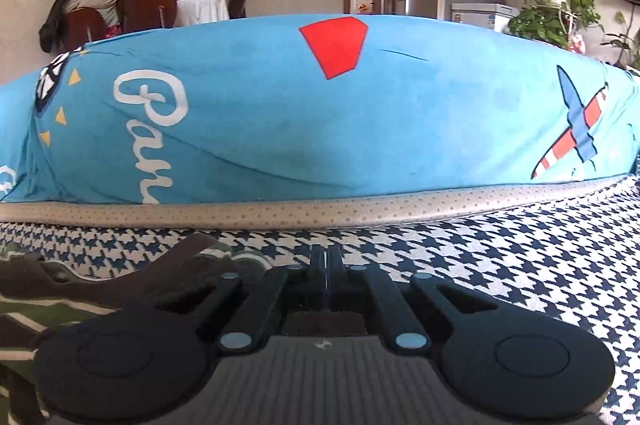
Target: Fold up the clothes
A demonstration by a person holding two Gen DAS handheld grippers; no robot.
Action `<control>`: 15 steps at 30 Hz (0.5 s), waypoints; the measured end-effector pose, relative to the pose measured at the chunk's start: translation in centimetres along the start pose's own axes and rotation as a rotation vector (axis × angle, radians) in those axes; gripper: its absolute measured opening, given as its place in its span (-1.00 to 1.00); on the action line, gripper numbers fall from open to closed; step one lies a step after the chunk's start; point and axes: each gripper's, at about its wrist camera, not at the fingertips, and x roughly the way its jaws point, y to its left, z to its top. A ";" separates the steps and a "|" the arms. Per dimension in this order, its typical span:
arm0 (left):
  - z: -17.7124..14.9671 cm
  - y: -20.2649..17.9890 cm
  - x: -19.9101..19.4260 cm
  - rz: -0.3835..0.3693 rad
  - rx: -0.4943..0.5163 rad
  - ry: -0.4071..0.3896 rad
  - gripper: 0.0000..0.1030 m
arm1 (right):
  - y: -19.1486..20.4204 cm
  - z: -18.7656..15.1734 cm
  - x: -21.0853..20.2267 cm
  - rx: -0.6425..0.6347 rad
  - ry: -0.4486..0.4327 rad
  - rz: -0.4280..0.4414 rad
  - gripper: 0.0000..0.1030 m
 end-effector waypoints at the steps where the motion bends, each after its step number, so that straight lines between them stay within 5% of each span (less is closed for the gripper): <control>1: 0.1 0.1 -0.1 -0.001 -0.004 -0.013 1.00 | 0.4 0.1 -0.3 -0.012 -0.013 0.026 -0.95; 6: 0.7 0.4 -0.3 0.001 -0.010 -0.048 1.00 | 1.6 0.6 -0.8 0.025 -0.021 0.166 -0.93; 15: 0.0 1.0 0.9 0.029 -0.003 0.024 1.00 | 2.3 -0.2 -0.1 0.016 0.083 0.169 -0.71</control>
